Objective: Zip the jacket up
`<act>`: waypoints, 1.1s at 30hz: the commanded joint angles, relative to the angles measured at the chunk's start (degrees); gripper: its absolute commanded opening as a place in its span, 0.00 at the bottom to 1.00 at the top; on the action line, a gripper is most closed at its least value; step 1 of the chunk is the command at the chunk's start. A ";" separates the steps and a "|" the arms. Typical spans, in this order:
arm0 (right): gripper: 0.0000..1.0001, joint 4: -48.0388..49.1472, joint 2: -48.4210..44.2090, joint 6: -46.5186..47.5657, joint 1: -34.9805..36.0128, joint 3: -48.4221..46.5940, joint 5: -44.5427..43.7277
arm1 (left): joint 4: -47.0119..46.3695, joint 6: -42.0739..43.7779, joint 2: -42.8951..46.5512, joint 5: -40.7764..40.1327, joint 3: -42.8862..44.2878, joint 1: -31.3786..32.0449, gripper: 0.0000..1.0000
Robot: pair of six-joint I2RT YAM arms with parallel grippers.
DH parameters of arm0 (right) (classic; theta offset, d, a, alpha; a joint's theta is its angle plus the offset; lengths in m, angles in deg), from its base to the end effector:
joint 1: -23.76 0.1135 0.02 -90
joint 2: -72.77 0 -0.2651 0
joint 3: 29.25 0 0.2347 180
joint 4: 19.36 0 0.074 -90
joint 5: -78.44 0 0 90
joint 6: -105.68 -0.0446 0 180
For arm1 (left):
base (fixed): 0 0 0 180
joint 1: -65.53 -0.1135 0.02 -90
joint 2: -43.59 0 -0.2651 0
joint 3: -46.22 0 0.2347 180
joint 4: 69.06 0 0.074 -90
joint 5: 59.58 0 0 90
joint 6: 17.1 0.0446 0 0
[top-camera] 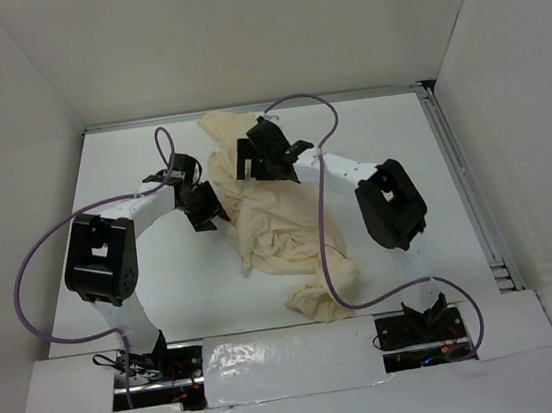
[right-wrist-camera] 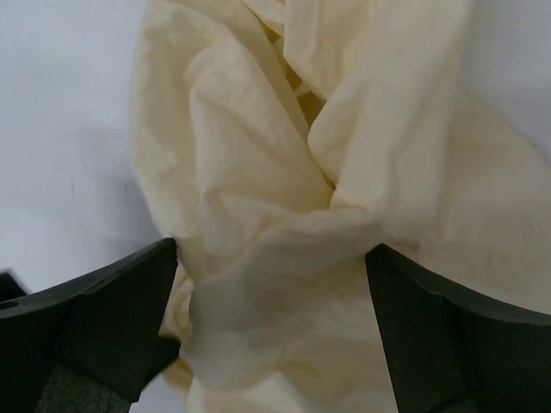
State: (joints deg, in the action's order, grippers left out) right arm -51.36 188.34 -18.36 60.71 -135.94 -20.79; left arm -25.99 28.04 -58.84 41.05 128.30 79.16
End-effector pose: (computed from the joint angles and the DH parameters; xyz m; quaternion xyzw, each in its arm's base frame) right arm 0.3684 0.2681 0.2392 0.0104 0.9071 0.1810 0.3798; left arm 0.3380 -0.0904 0.1854 -0.2403 0.9390 -0.1905 0.1557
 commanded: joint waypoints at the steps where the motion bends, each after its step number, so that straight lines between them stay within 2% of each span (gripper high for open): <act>1: 0.96 -1.62 5.71 -3.13 -1.79 -6.55 4.56 | -3.64 1.53 -1.97 5.00 0.76 0.26 0.55; 2: 0.90 -1.10 6.59 -3.83 -1.97 -6.91 5.27 | -3.81 1.79 -2.50 5.53 1.02 0.26 0.40; 3: 0.82 0.13 6.77 -3.93 -2.06 -6.57 5.98 | -3.90 2.06 -3.03 5.97 1.29 0.26 0.18; 4: 0.55 1.10 5.99 -4.36 -2.23 -5.52 6.07 | -3.90 2.32 -3.56 6.59 1.81 0.26 0.07; 5: 0.42 2.15 4.85 -4.19 -2.23 -4.46 5.90 | -3.73 2.50 -3.65 6.68 2.17 0.35 0.00; 6: 0.33 4.51 1.27 -3.93 -2.23 -1.15 5.37 | -3.38 2.76 -3.56 6.25 2.34 0.26 0.00; 7: 0.15 5.40 -0.94 -2.80 -2.32 0.63 4.24 | -3.20 2.85 -2.61 5.11 2.52 0.26 0.00; 9: 0.00 6.64 -8.12 -0.86 -2.76 4.84 3.09 | -3.03 3.02 0.63 4.05 2.35 0.08 0.00; 16: 0.00 8.14 -33.98 5.90 -6.18 17.95 6.24 | 0.21 1.09 16.89 -5.08 1.29 -0.09 0.00; 18: 0.00 6.39 -42.30 6.97 -7.59 21.45 6.51 | 1.89 0.22 22.33 -9.46 1.64 -0.09 0.00; 20: 0.00 5.24 -47.51 8.46 -8.56 23.66 6.25 | 4.26 -0.31 25.86 -10.20 2.43 -0.36 0.00; 21: 0.00 4.11 -52.67 8.64 -9.78 26.11 5.20 | 5.05 -0.75 29.36 -13.67 2.69 -0.53 0.00; 23: 0.00 2.43 -57.71 8.47 -11.10 28.58 3.35 | 6.90 -1.02 32.37 -14.50 3.05 -1.23 0.00; 25: 0.10 -0.99 -66.57 5.24 -14.17 35.32 -2.95 | 8.74 -2.24 37.46 -15.72 1.65 -2.28 0.00; 27: 0.16 -2.32 -70.11 2.43 -16.20 40.00 -5.33 | 9.97 -3.56 38.71 -16.86 0.08 -2.55 0.00; 31: 0.24 -4.78 -74.78 -3.13 -22.70 52.90 -2.47 | 10.60 -6.11 39.59 -16.00 -5.03 -3.87 0.00; 33: 0.45 -5.92 -73.83 -4.97 -25.77 55.83 -0.53 | 9.72 -6.12 38.19 -14.60 -8.02 -4.22 0.00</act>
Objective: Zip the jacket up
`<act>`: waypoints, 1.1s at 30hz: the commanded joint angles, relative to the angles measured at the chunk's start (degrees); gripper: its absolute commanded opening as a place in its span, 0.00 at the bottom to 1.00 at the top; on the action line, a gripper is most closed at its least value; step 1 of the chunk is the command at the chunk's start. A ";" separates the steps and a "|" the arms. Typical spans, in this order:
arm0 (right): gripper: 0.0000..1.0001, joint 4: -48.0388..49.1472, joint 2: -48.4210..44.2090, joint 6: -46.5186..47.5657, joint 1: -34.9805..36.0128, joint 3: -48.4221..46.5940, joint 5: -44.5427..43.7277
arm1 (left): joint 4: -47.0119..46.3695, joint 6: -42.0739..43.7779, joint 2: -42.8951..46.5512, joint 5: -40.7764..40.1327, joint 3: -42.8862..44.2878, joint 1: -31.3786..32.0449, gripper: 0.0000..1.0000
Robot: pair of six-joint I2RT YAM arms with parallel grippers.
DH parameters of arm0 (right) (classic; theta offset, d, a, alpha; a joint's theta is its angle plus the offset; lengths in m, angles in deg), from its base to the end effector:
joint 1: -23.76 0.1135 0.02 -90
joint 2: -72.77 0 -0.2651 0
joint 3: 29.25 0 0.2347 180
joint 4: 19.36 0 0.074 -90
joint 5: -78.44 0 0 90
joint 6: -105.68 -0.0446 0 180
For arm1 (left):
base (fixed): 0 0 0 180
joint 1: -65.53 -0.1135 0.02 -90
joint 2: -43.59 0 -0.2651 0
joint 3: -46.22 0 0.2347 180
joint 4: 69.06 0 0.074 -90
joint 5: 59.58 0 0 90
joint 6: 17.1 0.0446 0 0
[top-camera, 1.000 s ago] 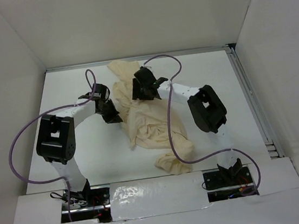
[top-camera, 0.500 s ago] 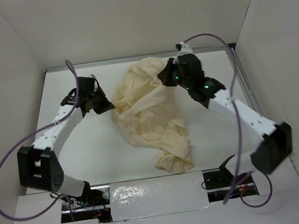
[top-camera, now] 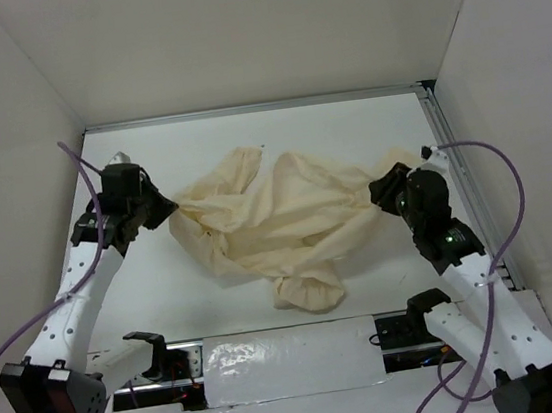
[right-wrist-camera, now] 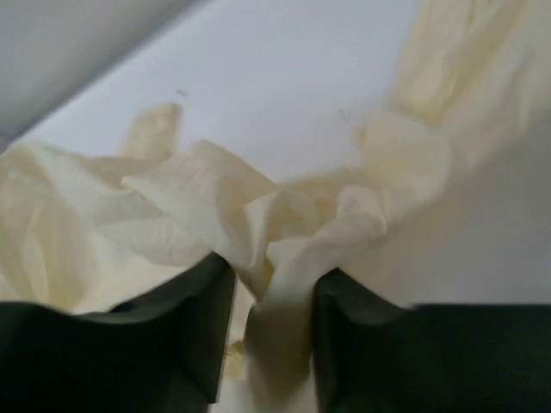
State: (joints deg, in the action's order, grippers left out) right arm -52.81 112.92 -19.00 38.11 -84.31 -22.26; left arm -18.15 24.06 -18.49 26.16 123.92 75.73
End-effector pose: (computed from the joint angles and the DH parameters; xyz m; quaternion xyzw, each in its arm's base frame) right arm 0.1531 0.0306 0.3074 0.1962 0.7859 0.1724 0.5604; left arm 0.2157 -0.0355 0.3425 -0.3098 0.8319 -0.1975 0.4158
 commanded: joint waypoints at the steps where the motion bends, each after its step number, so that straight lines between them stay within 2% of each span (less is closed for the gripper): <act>1: 0.51 -5.09 3.43 -4.26 -3.97 5.69 2.25 | 1.26 -1.70 -2.86 1.34 -4.35 -0.97 0.00; 2: 0.64 -5.71 4.32 -3.74 -4.50 5.80 2.96 | 0.21 -1.44 -4.17 1.79 -5.58 -0.97 0.00; 4: 0.67 -6.06 5.65 -0.75 -3.98 4.14 3.40 | -0.50 -0.38 -6.19 3.02 -6.03 -0.88 0.00; 5: 0.74 -5.72 5.48 1.17 -2.93 3.60 2.88 | -1.20 0.06 -6.47 3.28 -5.85 -0.79 0.00; 7: 0.80 -3.71 3.73 3.81 0.92 1.85 1.57 | -1.38 0.67 -7.34 3.72 -5.59 -0.88 0.00; 8: 0.91 -3.00 3.37 6.00 2.42 1.23 1.12 | -1.73 0.85 -7.44 3.81 -5.68 -0.79 0.00; 11: 0.97 -1.58 4.68 10.75 7.35 -1.05 1.21 | -2.69 1.46 -7.26 4.68 -6.20 -0.88 0.00; 12: 0.98 -1.58 7.12 11.99 8.75 -2.19 1.21 | -2.70 1.64 -7.26 4.95 -6.12 -0.79 0.07; 13: 0.99 -1.23 8.62 12.26 12.16 -2.38 0.16 | -2.35 1.29 -7.70 5.04 -5.94 -0.88 0.23; 14: 0.99 -0.80 9.86 12.18 13.50 -2.55 -2.28 | -0.43 0.94 -7.96 4.87 -4.98 -0.97 0.52; 15: 0.99 -0.18 11.26 12.70 14.82 -2.64 -2.22 | 0.98 0.50 -8.40 4.52 -4.10 -0.97 0.90; 16: 0.99 1.30 14.32 12.96 15.87 -2.64 -2.66 | 3.43 -1.50 -9.62 4.60 -2.96 -0.88 0.99; 17: 0.99 2.01 16.00 13.66 17.80 -2.90 -3.62 | 8.67 -3.35 -10.24 1.99 -0.25 -0.62 0.99; 20: 1.00 2.20 24.44 15.33 20.97 -6.67 -5.99 | 14.85 -6.78 -11.39 -0.05 2.84 1.31 0.99; 23: 0.99 2.90 33.75 18.66 23.70 -12.12 -7.14 | 16.20 -9.25 -10.61 0.12 1.89 3.77 0.99; 26: 0.99 2.73 42.90 20.17 26.69 -18.44 -4.70 | 14.10 -9.17 -8.76 3.36 -1.44 4.48 0.99; 29: 0.96 1.85 50.90 13.97 27.31 -25.13 1.81 | 11.90 -9.43 -6.74 5.39 -4.43 4.83 0.99; 33: 0.91 2.55 58.01 3.32 27.57 -28.73 3.15 | 11.45 -9.87 -4.45 5.22 -6.11 5.10 0.99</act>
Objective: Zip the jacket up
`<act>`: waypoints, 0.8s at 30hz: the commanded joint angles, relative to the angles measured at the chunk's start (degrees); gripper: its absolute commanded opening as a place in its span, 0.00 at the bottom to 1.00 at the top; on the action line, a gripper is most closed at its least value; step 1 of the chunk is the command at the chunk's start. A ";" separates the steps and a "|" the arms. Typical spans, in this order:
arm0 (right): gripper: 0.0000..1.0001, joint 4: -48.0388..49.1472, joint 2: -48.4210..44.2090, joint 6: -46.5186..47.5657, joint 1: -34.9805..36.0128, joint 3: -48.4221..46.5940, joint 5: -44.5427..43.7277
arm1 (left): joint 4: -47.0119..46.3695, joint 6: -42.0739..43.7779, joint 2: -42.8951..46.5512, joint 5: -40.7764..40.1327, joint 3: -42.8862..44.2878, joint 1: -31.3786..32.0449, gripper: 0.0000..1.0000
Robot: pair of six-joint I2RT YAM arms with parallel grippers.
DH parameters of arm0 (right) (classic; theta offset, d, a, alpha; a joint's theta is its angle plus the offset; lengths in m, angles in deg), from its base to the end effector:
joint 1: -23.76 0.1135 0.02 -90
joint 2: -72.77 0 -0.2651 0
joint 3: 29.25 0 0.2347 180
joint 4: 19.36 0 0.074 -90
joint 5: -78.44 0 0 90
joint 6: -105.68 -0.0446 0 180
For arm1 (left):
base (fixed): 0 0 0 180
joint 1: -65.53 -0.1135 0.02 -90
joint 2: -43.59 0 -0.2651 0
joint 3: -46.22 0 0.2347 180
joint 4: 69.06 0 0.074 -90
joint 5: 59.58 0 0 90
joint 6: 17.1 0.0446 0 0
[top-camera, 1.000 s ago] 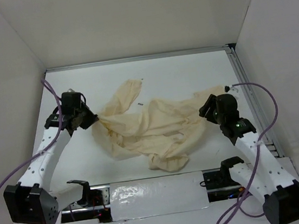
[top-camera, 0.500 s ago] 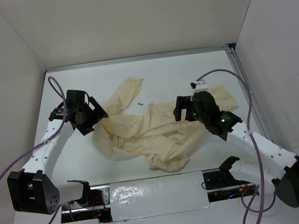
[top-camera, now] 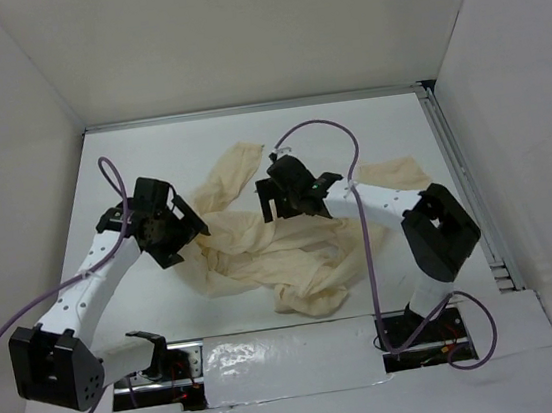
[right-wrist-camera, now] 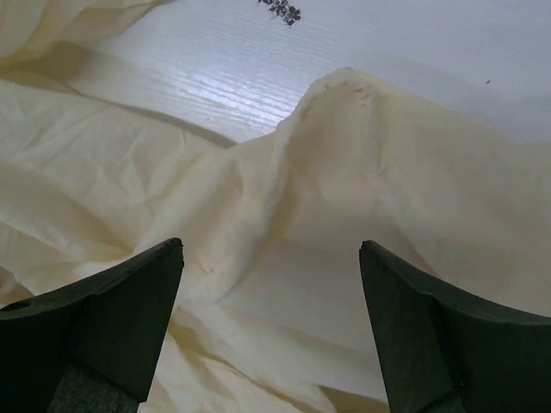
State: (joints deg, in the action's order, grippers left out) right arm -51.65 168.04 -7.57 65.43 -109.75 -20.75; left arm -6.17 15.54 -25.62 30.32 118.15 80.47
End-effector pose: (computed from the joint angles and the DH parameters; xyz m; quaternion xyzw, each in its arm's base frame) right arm 0.2674 0.2285 0.2312 -0.1195 0.9204 0.1329 0.3479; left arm 0.2119 -0.0565 0.2696 -0.3498 0.9008 -0.1512 0.2083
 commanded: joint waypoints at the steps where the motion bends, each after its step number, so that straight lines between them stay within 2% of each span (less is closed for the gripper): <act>1: 0.89 0.61 4.22 -9.79 0.51 -3.65 0.41 | -0.44 -1.78 2.85 0.46 -0.52 0.44 0.99; 3: 0.87 -0.71 7.20 -13.66 0.69 -4.88 -1.79 | 0.35 -2.92 2.85 0.45 -1.13 0.62 0.99; 6: 0.75 -1.51 9.84 -15.69 0.78 -5.24 -1.27 | 0.71 -4.07 2.68 0.36 -1.84 0.97 0.99; 7: 0.57 -0.55 9.85 -15.86 0.87 -5.15 -0.66 | 0.62 -4.25 2.50 0.36 -2.27 0.88 0.99; 8: 0.48 0.15 9.77 -15.95 0.78 -4.97 0.13 | 0.44 -4.42 2.41 0.36 -2.37 0.88 0.99; 9: 0.28 1.47 8.03 -15.87 1.04 -5.23 0.40 | -0.08 -4.16 2.15 0.45 -2.54 0.88 0.99; 11: 0.14 1.74 7.14 -15.34 1.13 -5.85 -0.64 | -0.09 -4.16 1.80 0.45 -2.46 0.88 0.99; 12: 0.03 1.74 4.95 -14.99 1.22 -7.33 -1.44 | -0.52 -3.81 1.36 0.36 -2.46 0.88 0.99; 13: 0.00 0.52 3.63 -14.29 1.39 -8.22 -2.49 | -0.53 -3.72 1.18 0.45 -2.37 0.97 0.99; 16: 0.00 -1.86 -2.08 -12.88 3.50 -11.03 -8.28 | -2.28 -2.49 0.92 0.45 -2.72 0.97 0.99; 22: 0.00 -2.20 -14.29 -12.35 5.00 -10.68 -14.97 | -4.92 -0.56 0.30 0.54 -4.12 1.32 0.99; 24: 0.00 -4.58 -17.89 -11.65 4.30 -11.74 -17.00 | -6.66 0.14 -0.83 0.45 -4.91 1.41 0.94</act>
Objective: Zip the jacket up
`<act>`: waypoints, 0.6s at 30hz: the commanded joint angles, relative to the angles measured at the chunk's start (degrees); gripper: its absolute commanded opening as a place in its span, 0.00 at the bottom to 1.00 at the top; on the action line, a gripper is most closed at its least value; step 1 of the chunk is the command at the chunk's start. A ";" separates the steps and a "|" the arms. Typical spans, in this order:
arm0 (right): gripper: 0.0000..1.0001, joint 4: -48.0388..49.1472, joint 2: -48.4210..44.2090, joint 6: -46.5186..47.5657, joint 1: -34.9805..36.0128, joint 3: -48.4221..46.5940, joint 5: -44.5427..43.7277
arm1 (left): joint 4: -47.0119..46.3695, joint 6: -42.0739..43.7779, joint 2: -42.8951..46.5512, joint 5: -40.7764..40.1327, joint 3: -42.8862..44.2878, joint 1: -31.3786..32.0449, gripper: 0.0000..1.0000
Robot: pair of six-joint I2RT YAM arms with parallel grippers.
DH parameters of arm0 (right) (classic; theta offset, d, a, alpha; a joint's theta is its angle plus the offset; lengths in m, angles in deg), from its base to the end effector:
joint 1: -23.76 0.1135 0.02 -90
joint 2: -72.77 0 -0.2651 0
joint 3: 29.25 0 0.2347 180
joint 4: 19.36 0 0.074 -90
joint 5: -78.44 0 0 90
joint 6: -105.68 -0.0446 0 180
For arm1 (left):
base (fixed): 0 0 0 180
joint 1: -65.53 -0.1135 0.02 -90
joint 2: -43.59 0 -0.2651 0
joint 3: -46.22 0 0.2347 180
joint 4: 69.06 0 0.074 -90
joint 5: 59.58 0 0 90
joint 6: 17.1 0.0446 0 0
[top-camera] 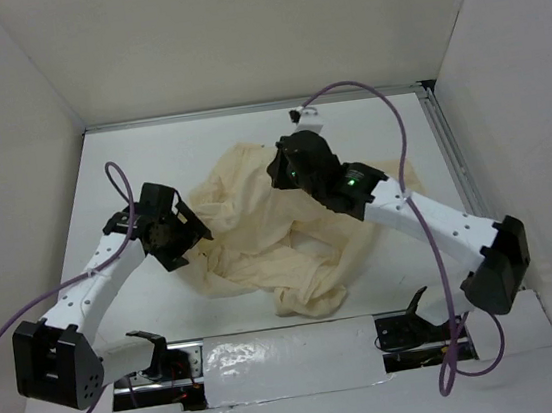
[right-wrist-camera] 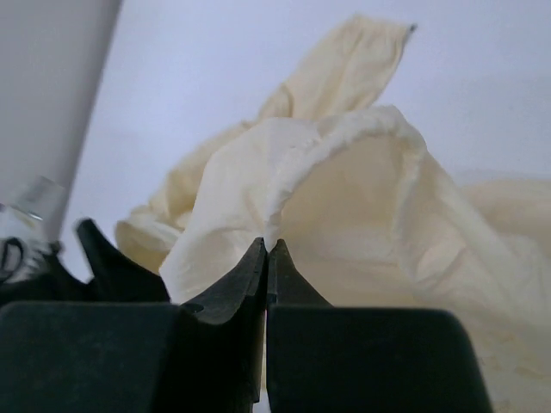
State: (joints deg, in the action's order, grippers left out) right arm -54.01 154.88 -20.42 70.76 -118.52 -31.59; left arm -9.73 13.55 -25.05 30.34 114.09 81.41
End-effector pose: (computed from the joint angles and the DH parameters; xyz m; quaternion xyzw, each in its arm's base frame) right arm 0.2289 0.2231 0.3518 0.0099 0.8466 0.2276 0.4810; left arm 0.2090 -0.0594 0.2544 -0.3579 0.8974 -0.1569 0.2048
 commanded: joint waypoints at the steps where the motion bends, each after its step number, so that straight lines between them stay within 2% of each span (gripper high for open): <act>1: 0.00 -2.23 -6.15 1.20 -1.12 -2.98 -6.16 | -3.38 2.22 -1.41 0.34 -1.02 0.47 0.91; 4: 0.00 -1.18 -12.29 3.48 -1.74 -2.10 -5.37 | -3.90 2.40 -4.38 0.34 -0.76 0.82 0.86; 7: 0.00 -1.86 -17.41 6.11 -2.00 -2.53 -2.48 | -5.74 3.01 -6.15 0.34 -0.15 2.31 0.86; 11: 0.00 -6.35 -20.58 7.97 -2.27 -4.82 -0.62 | -5.05 2.58 -8.00 -4.84 2.57 6.52 0.89; 13: 0.00 -8.28 -21.72 7.54 -2.79 -5.00 -2.02 | -8.19 5.20 -8.52 -5.90 2.32 7.76 0.92; 17: 0.00 -8.29 -24.27 7.27 -4.64 -2.63 0.34 | -18.74 13.45 -8.88 -0.46 -0.14 10.39 0.93; 18: 0.00 -8.03 -24.53 7.01 -5.16 -2.19 1.04 | -21.02 14.26 -8.62 4.07 -1.19 10.84 0.93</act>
State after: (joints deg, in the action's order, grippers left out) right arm -61.09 131.82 -14.23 66.70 -121.25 -32.33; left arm -21.05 21.27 -33.46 28.48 114.07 90.94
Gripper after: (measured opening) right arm 0.012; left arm 0.928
